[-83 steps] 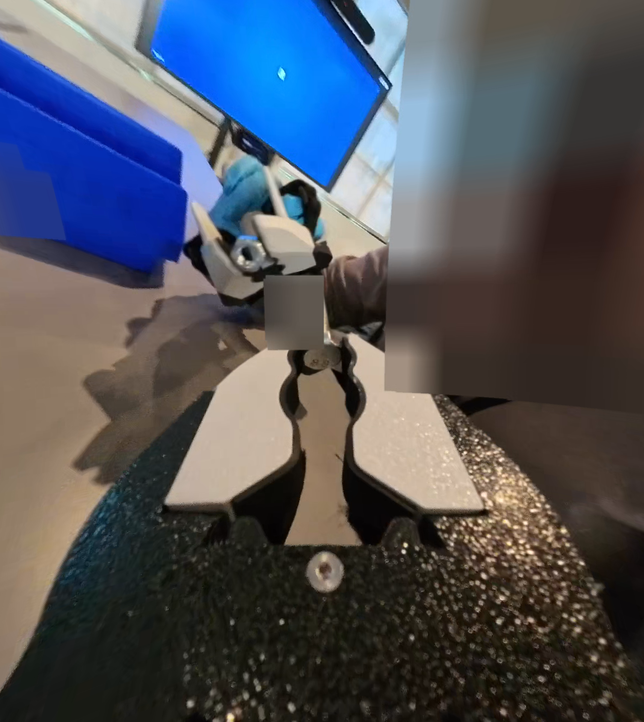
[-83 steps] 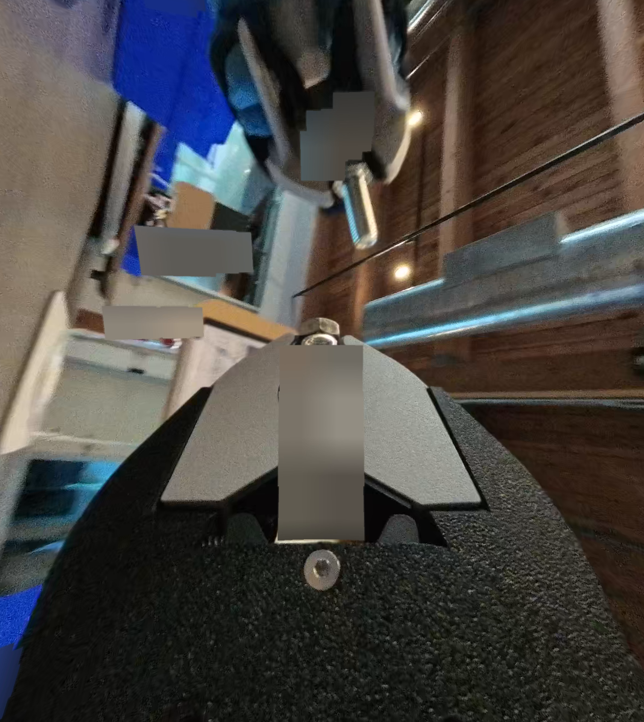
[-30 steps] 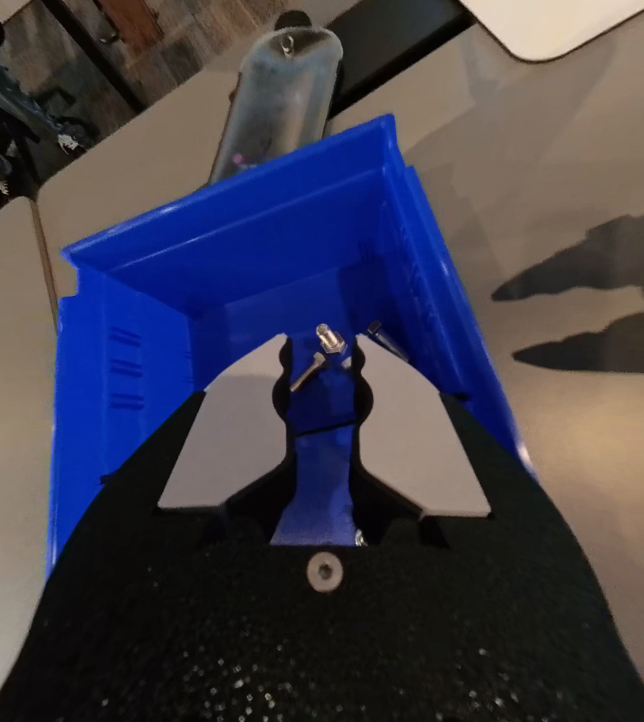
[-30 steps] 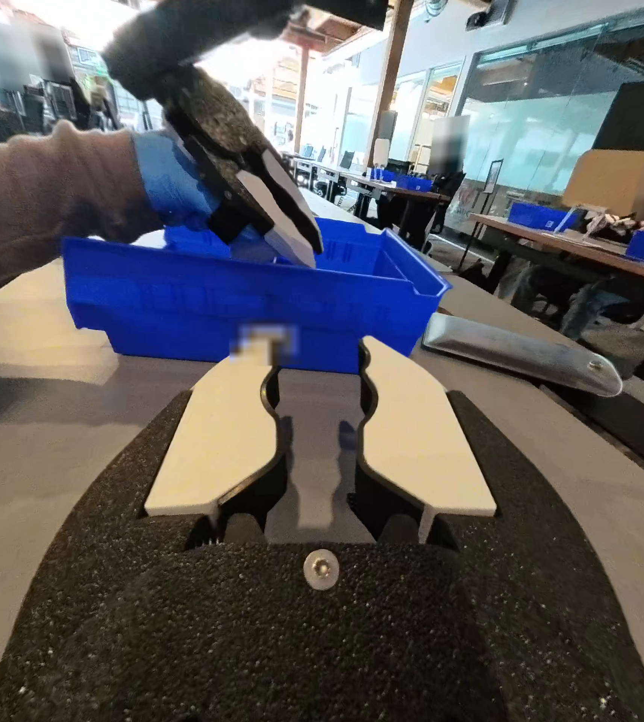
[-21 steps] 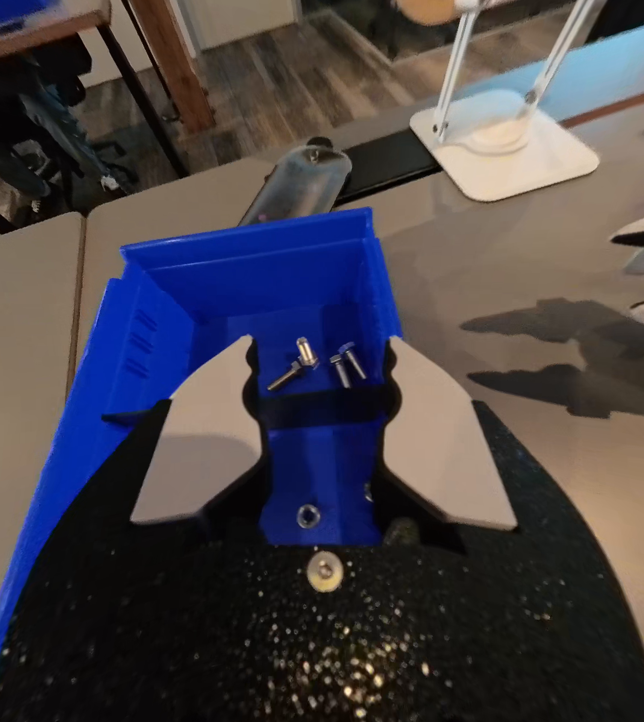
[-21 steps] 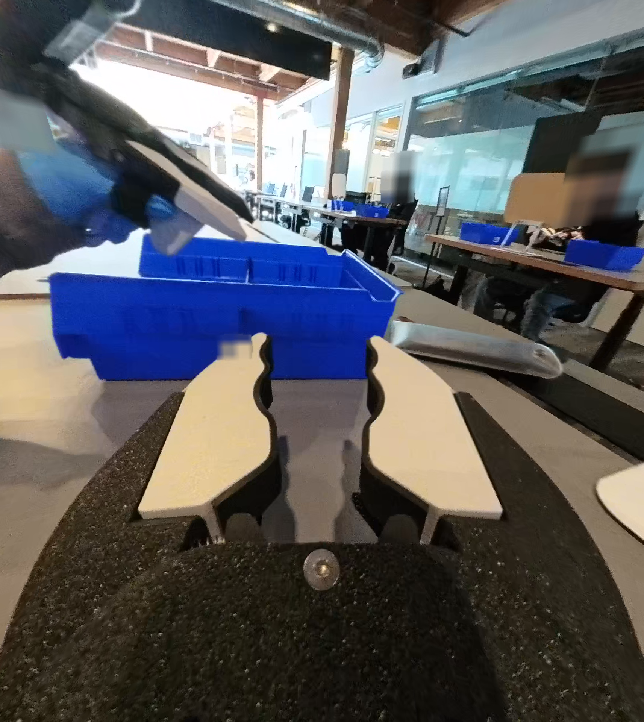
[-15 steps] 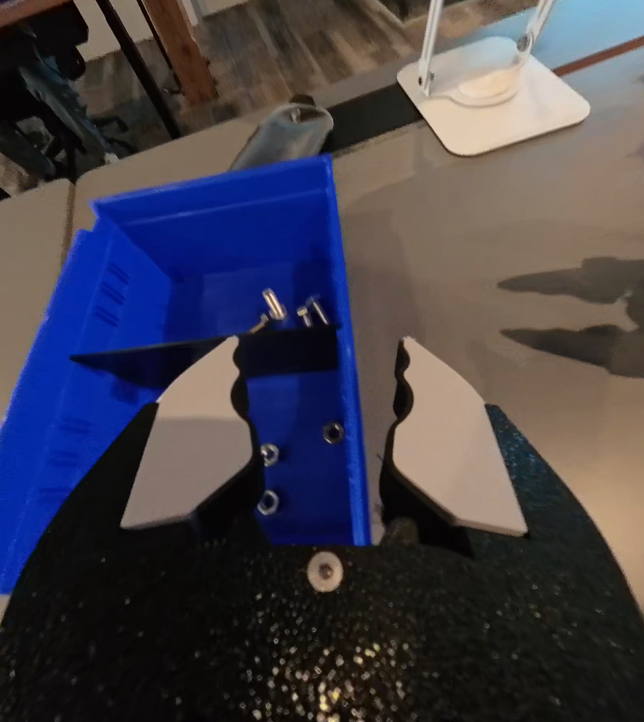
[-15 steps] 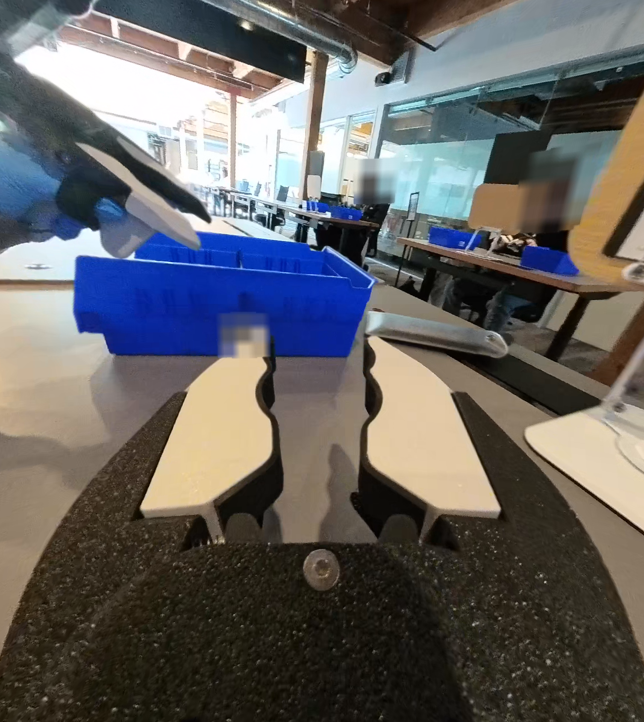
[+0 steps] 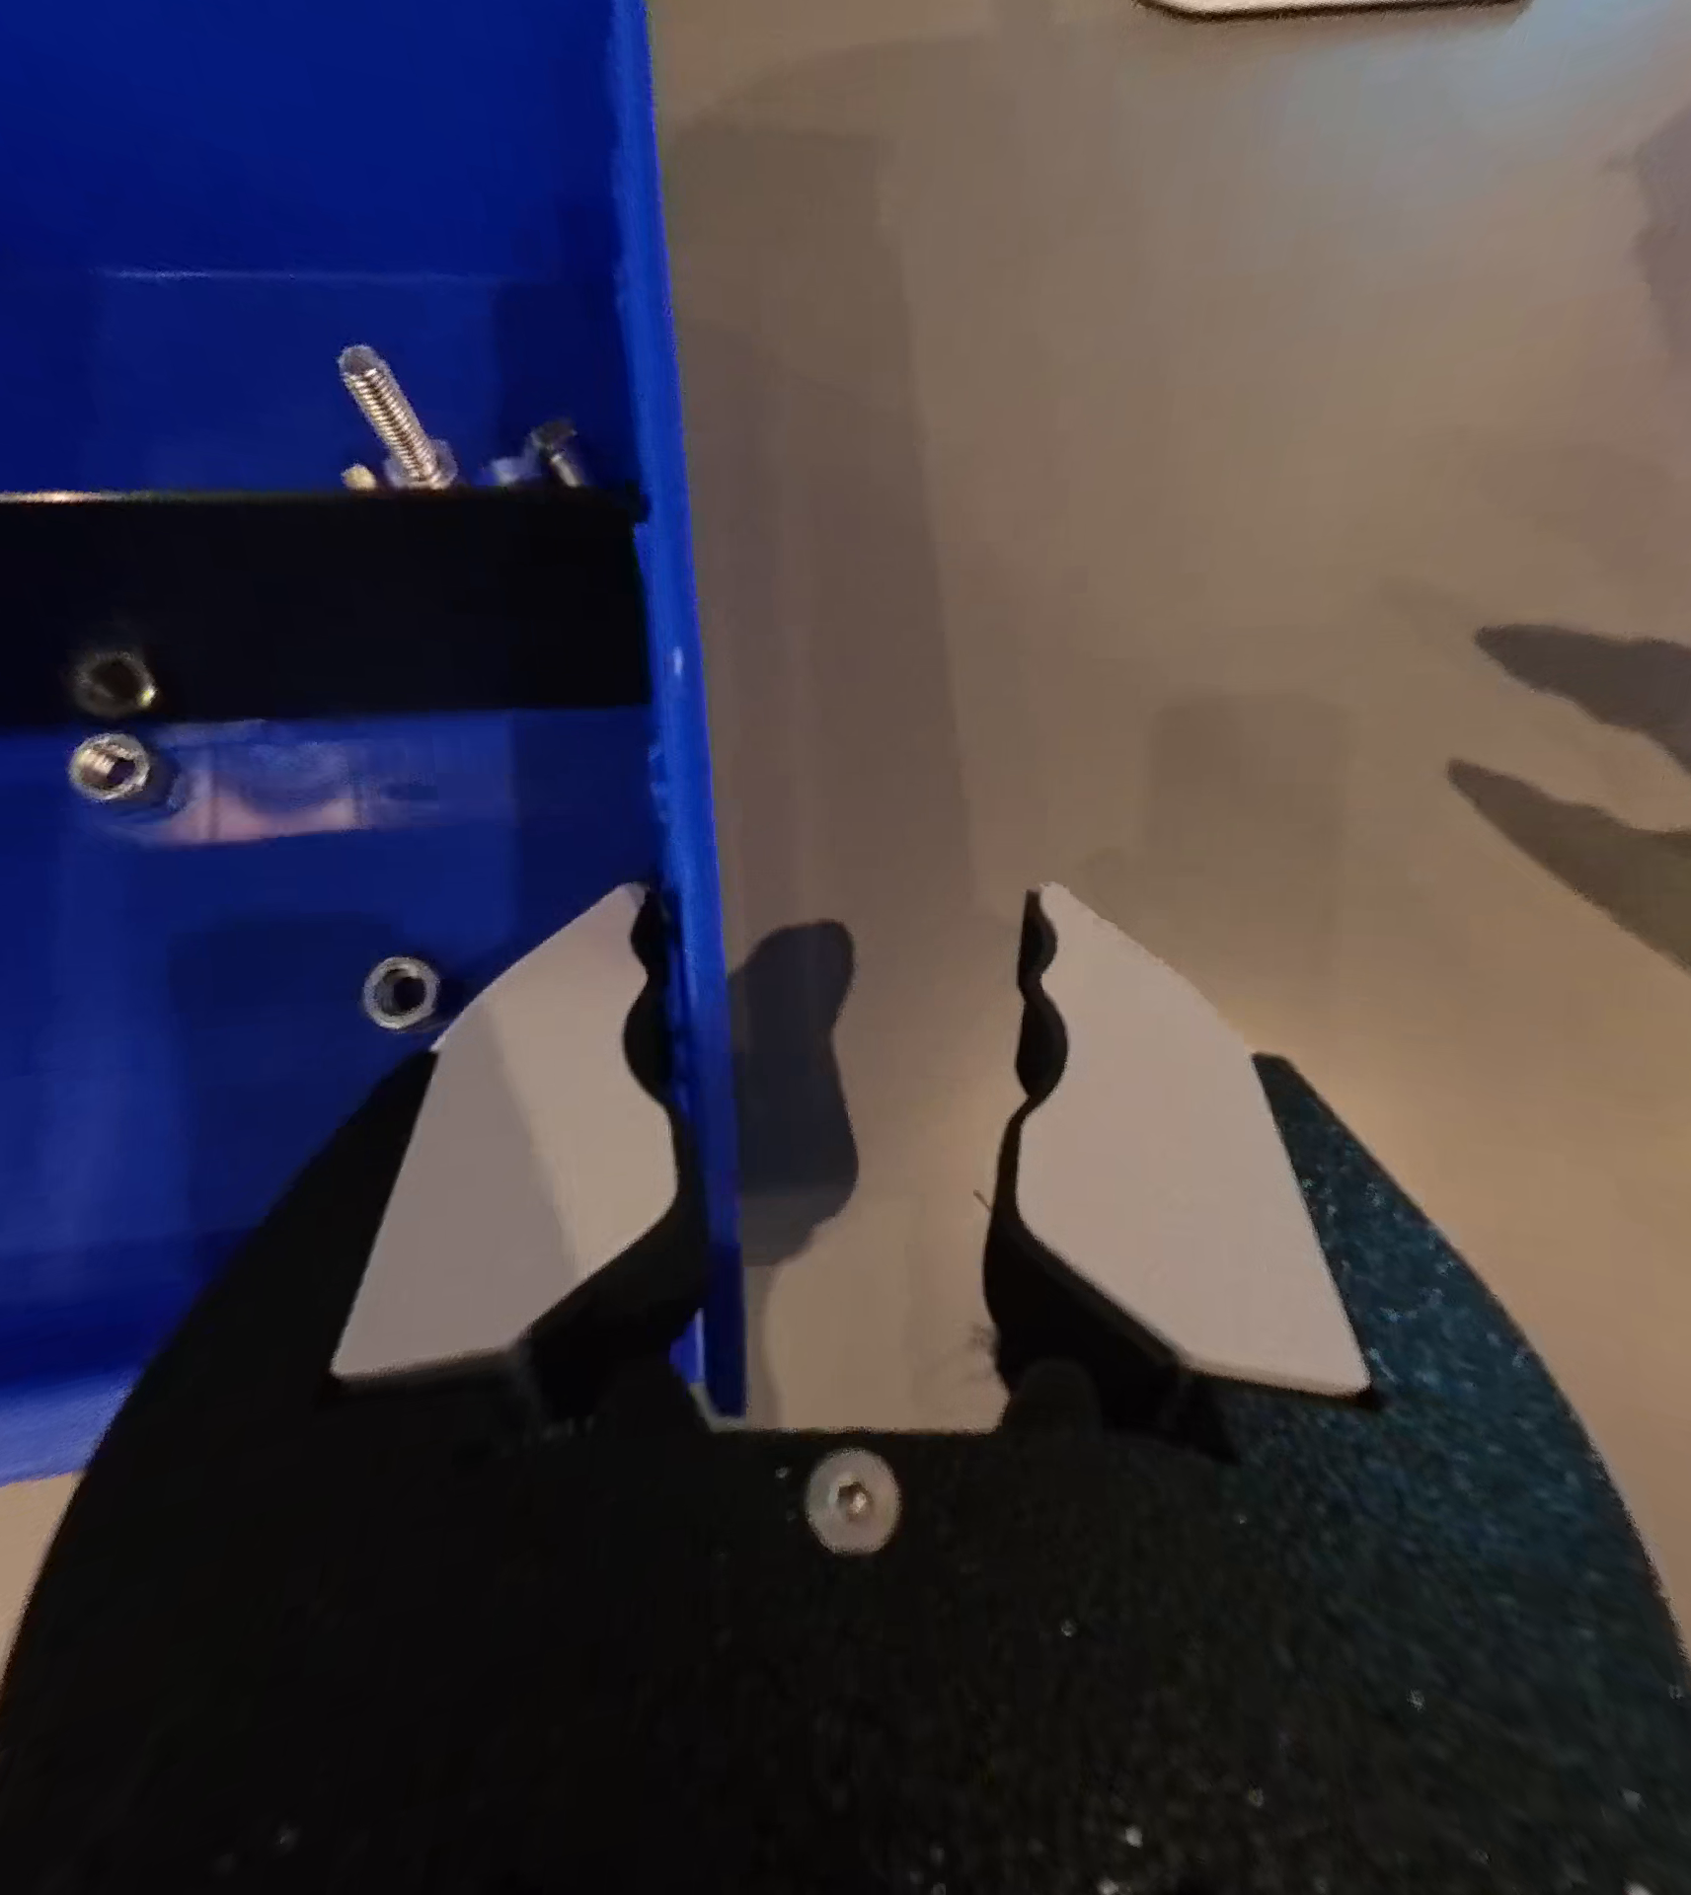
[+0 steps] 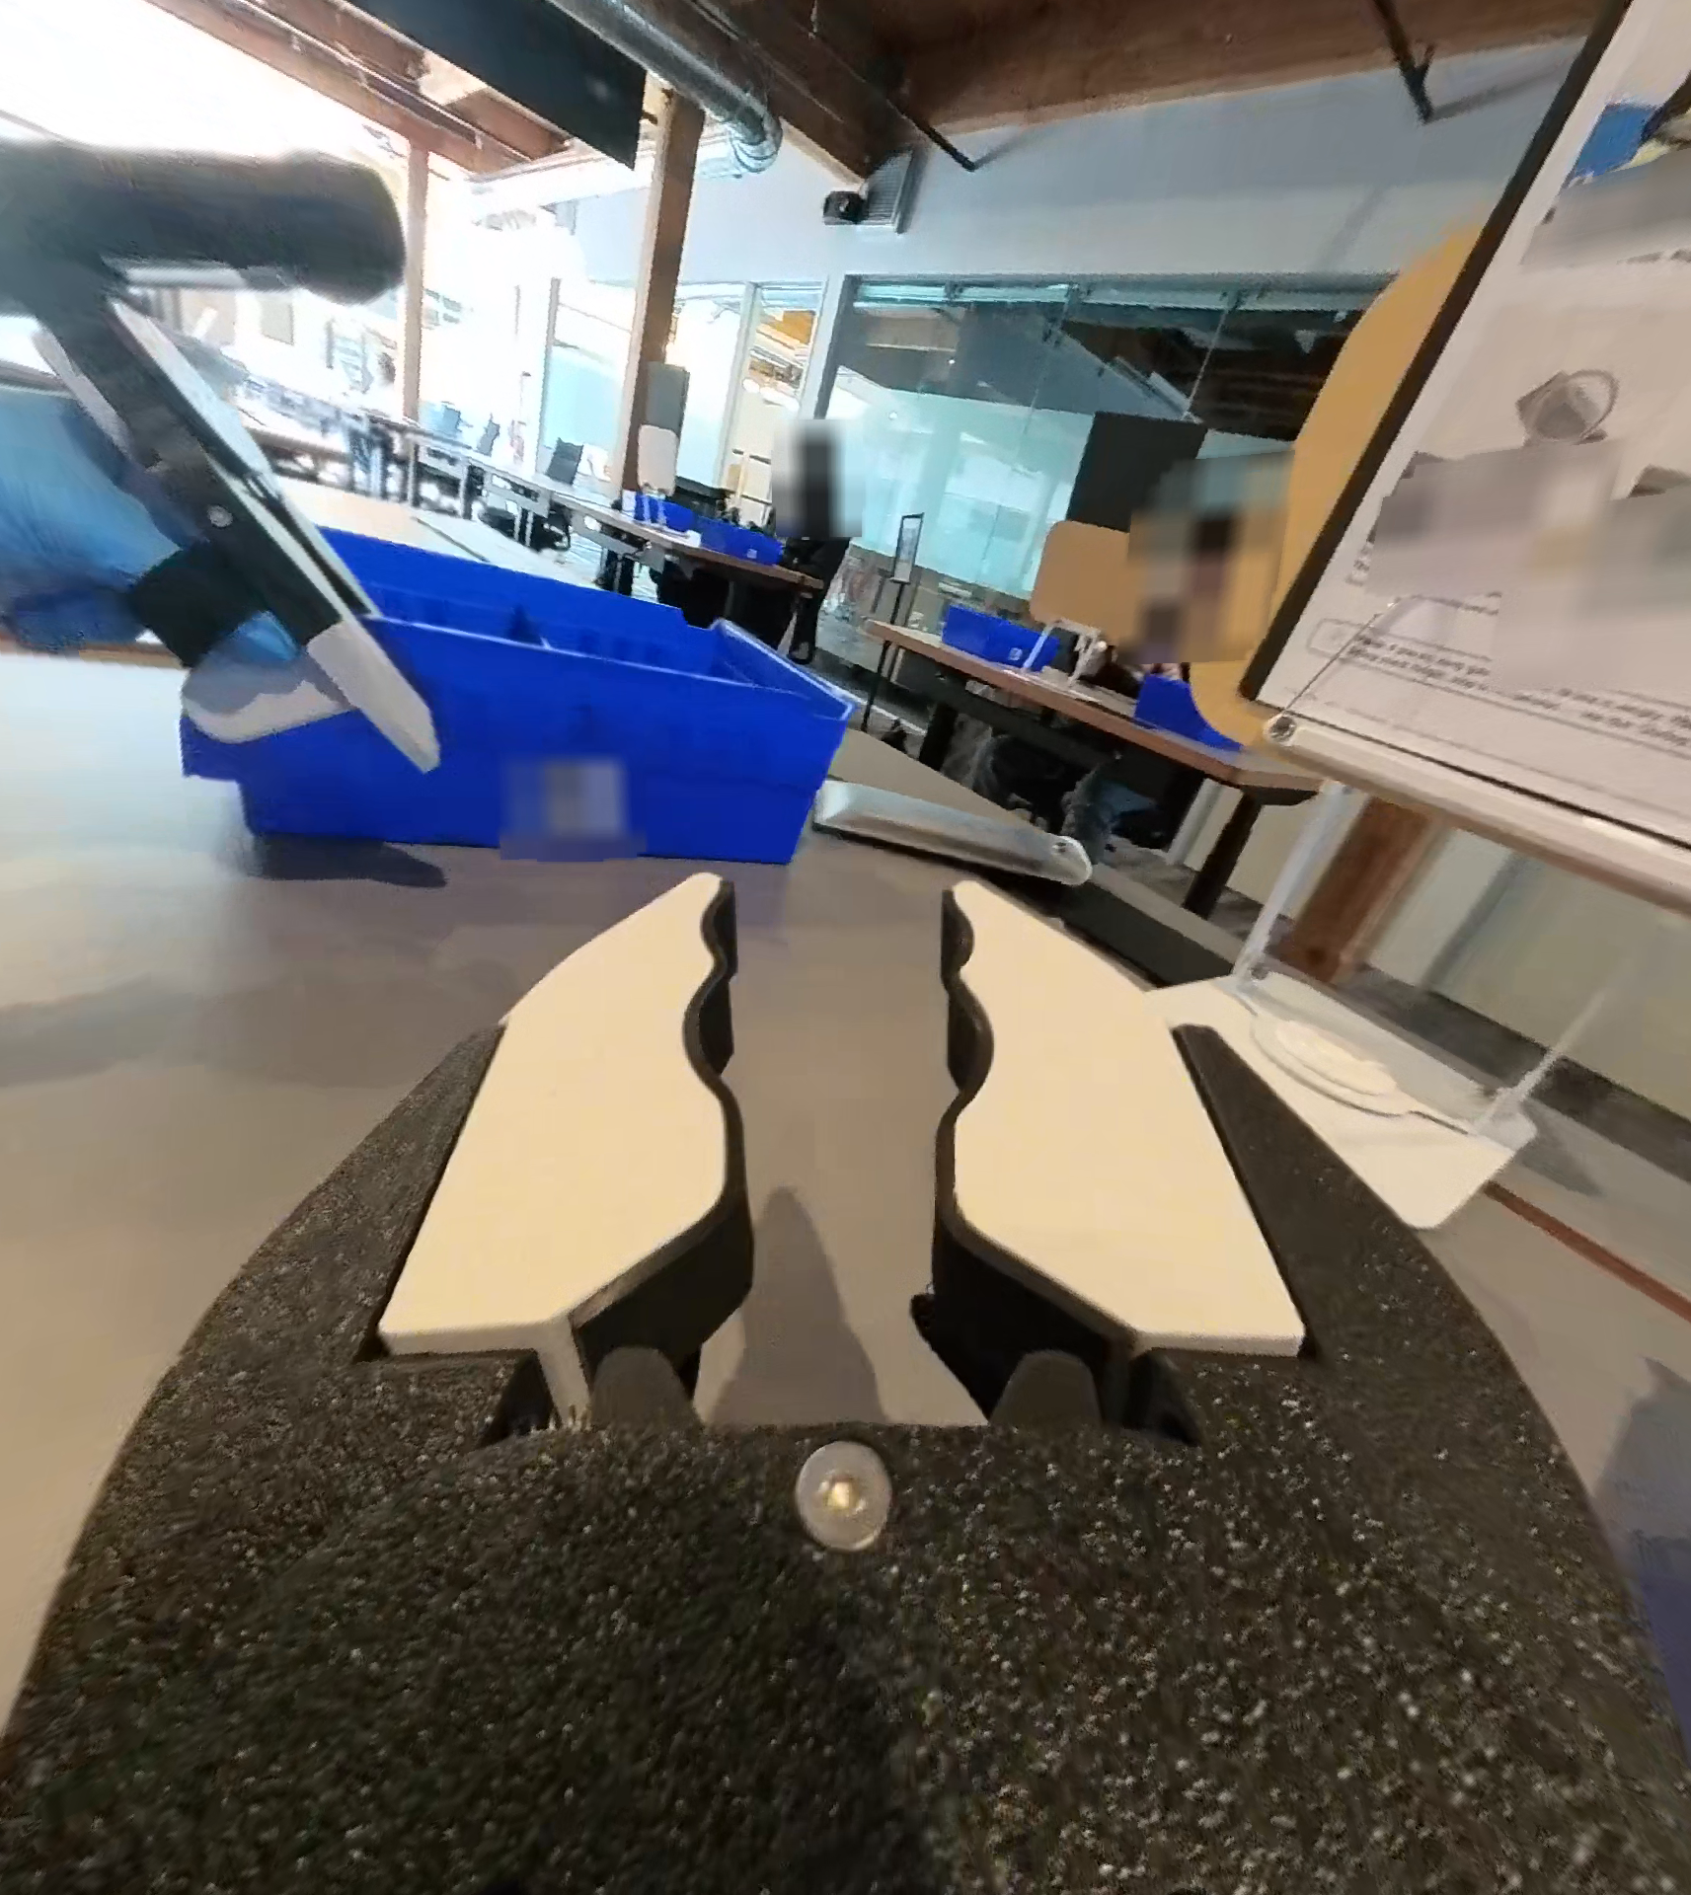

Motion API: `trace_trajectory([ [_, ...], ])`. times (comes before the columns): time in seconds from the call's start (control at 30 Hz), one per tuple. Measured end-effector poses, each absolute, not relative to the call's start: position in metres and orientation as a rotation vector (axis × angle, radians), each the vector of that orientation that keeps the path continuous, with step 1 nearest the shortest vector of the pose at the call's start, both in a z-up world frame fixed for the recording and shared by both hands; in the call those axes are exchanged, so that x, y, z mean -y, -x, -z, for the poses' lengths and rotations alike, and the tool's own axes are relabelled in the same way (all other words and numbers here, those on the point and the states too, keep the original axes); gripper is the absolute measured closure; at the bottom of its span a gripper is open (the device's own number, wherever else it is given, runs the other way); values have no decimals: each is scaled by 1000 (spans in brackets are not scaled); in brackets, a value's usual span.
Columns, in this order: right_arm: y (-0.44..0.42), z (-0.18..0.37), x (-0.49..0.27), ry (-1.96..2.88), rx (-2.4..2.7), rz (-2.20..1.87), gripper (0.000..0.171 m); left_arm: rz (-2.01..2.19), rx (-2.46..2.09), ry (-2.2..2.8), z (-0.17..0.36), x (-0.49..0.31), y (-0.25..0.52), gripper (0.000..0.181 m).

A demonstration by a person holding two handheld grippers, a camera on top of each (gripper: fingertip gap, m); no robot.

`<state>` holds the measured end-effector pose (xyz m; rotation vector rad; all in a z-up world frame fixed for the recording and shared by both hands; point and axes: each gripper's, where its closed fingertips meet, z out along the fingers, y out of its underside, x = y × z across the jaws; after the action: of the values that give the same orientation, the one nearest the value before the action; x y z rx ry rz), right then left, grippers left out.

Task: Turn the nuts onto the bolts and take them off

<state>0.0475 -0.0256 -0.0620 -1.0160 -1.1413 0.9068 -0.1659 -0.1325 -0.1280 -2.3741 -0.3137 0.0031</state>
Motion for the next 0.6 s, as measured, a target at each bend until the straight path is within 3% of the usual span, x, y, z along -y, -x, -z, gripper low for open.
trace_trajectory([
  [0.03, -48, 60, 25, 1013, 1132, -901, 134, 15, 307, 2366, 128, 128, 161, 116],
  [0.2, -51, 59, 12, 1034, 1100, -886, 134, -42, 232, 2346, 123, 111, 142, 112],
  [0.33, -64, 50, -4, 1039, 1025, -863, 134, -295, 145, 2149, 88, 99, 133, 109],
  [0.5, -64, 59, -22, 1122, 958, -942, 134, -619, -134, 1960, 64, 78, 95, 122],
  [0.6, -63, 61, -30, 1145, 941, -964, 134, -584, -288, 1876, 67, 53, 66, 121],
])
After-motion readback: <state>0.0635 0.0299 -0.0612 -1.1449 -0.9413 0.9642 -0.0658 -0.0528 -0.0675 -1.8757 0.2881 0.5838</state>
